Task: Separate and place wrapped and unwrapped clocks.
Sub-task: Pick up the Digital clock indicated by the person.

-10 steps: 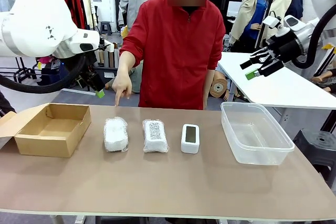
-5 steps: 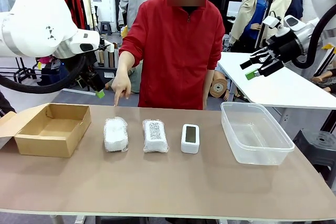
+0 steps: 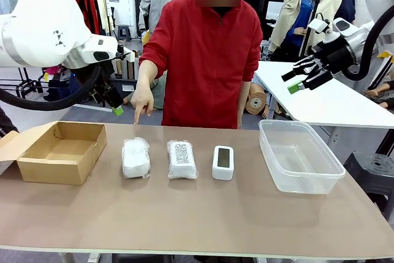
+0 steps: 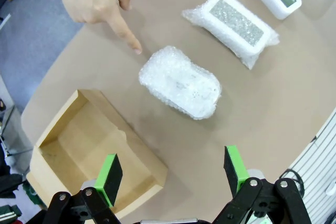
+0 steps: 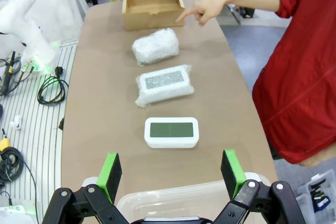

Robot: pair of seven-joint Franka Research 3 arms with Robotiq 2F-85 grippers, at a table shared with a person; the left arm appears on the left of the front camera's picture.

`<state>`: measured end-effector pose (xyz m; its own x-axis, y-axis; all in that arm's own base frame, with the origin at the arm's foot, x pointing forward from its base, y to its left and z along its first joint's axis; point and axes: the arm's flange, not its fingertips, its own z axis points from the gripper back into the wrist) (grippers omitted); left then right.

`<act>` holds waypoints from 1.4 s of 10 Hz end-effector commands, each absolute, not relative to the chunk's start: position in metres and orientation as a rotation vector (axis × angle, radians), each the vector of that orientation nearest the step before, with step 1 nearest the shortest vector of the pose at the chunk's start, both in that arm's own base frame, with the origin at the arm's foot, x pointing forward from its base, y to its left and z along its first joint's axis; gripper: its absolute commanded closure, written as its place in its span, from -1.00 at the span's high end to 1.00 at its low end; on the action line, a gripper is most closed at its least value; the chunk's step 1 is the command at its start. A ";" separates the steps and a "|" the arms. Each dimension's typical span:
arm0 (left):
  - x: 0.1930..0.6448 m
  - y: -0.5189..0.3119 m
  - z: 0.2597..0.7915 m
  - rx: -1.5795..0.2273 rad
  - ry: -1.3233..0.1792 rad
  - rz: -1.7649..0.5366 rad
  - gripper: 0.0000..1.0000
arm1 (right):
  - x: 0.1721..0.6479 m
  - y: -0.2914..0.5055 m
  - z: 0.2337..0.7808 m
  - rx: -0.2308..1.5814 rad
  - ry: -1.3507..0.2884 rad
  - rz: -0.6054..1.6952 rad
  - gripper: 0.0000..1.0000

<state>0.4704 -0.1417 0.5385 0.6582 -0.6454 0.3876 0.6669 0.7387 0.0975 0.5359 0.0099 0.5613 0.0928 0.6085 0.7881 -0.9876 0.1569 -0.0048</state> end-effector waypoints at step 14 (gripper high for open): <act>0.515 -0.224 0.423 0.034 -0.294 -0.052 1.00 | 0.536 0.010 0.562 0.631 -0.750 1.313 1.00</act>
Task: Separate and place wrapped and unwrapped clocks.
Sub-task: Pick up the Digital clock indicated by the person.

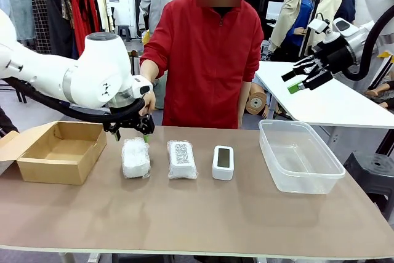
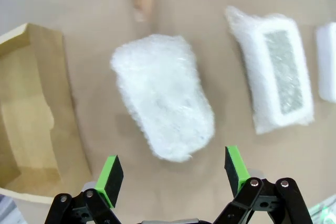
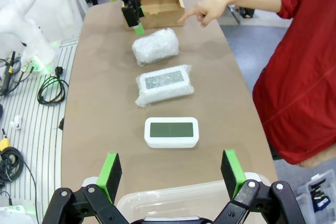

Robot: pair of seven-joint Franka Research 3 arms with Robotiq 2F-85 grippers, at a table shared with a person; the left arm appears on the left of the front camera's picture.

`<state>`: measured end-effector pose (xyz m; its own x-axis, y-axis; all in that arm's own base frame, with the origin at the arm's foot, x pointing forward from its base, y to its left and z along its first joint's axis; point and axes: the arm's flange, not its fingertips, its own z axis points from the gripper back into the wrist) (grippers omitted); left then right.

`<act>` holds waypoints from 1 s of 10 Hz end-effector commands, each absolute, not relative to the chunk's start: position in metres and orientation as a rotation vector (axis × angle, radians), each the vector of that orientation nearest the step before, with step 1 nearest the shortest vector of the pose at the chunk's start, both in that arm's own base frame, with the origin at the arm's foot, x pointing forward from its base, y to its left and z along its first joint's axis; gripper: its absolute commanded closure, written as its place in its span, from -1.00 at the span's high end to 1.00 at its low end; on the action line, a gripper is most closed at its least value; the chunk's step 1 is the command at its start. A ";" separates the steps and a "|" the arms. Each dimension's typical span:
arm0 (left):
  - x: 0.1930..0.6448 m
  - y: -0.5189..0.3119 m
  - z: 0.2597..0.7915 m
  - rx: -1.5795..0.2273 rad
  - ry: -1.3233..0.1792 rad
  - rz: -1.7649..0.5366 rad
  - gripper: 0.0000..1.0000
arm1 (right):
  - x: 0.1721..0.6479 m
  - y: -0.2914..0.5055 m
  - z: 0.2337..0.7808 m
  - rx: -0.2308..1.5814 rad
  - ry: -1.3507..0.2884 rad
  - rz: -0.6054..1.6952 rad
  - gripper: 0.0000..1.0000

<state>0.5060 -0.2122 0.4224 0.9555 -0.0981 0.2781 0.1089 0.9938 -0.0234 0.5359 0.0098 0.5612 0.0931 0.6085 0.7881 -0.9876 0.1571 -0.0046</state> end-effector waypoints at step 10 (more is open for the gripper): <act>0.530 -0.225 0.399 -0.025 -0.284 -0.046 1.00 | 0.536 0.010 0.562 0.631 -0.750 1.313 1.00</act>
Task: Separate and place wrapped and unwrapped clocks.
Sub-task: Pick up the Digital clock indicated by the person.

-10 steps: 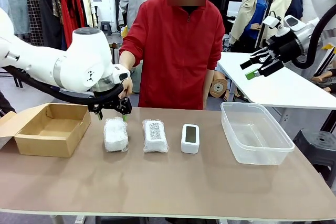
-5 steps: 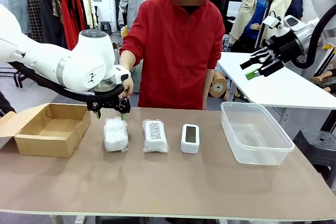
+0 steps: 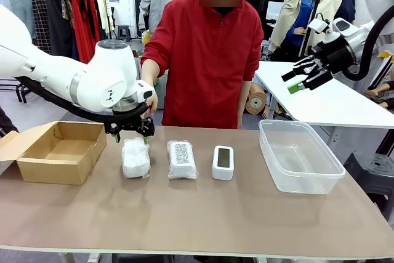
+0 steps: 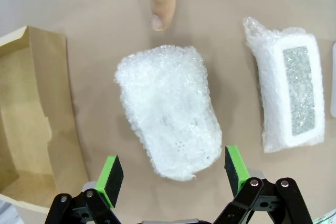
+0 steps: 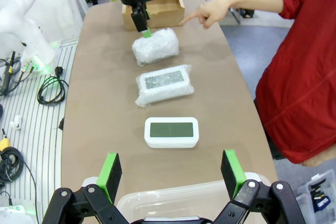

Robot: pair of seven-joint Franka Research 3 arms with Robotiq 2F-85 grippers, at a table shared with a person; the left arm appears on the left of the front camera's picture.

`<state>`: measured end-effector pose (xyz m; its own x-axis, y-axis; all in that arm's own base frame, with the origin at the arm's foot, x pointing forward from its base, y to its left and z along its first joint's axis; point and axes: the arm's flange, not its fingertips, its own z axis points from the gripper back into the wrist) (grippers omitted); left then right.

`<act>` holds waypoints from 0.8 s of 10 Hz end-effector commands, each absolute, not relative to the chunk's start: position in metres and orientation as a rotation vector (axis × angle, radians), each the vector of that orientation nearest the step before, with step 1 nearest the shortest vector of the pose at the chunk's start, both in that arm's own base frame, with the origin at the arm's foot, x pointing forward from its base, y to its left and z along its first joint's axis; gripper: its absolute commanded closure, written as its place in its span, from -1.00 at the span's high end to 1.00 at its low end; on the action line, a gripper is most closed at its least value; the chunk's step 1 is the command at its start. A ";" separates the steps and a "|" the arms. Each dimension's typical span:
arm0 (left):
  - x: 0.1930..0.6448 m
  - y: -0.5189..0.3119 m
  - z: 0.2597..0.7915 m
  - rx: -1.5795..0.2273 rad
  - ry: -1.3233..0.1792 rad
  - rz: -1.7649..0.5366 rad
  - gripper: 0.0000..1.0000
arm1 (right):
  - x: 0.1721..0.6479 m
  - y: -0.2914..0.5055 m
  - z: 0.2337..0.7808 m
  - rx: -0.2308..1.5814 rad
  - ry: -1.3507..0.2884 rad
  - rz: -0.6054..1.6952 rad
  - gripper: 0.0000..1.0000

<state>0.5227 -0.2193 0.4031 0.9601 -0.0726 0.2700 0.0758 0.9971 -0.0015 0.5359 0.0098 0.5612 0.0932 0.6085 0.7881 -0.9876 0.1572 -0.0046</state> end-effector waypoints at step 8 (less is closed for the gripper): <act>0.553 -0.224 0.362 -0.020 -0.239 0.122 1.00 | 0.536 0.010 0.562 0.631 -0.750 1.313 1.00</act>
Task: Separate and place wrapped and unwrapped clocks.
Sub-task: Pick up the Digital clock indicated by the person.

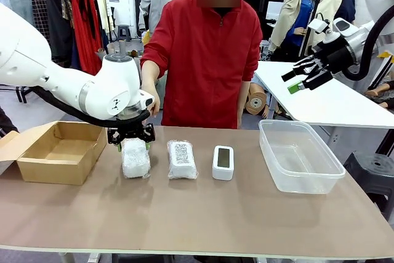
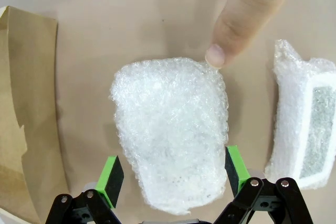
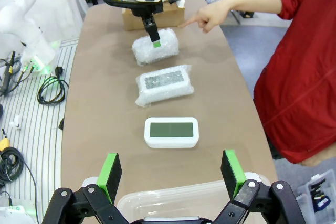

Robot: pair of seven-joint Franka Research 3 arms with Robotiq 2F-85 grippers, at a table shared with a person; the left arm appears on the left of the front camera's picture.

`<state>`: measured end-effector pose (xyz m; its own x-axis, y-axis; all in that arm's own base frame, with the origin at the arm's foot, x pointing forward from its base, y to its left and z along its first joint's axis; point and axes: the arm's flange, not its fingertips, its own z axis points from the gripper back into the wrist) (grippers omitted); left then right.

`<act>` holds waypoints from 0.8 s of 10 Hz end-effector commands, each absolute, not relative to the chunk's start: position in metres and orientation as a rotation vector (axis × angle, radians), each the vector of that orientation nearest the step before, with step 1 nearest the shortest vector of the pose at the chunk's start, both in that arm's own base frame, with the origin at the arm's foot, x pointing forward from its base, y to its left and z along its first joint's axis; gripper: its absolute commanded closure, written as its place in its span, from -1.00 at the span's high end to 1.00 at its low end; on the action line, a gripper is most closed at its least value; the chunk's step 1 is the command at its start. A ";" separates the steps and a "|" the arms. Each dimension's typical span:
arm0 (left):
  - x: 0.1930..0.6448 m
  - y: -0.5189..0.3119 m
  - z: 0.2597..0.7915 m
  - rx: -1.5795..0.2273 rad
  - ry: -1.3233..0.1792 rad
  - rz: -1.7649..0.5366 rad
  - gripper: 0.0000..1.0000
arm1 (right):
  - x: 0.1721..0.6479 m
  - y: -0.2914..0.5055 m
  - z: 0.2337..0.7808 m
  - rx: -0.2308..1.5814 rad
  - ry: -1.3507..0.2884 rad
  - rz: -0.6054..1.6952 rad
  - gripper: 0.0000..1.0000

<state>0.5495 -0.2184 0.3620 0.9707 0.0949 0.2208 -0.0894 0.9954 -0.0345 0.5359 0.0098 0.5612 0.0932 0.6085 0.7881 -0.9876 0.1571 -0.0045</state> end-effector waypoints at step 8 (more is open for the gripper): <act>0.558 -0.225 0.340 -0.016 -0.181 0.140 1.00 | 0.536 0.010 0.562 0.631 -0.750 1.313 1.00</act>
<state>0.5530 -0.2212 0.3400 0.9759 0.1138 0.1860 -0.1105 0.9935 -0.0281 0.5359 0.0098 0.5612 0.0932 0.6085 0.7881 -0.9876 0.1571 -0.0045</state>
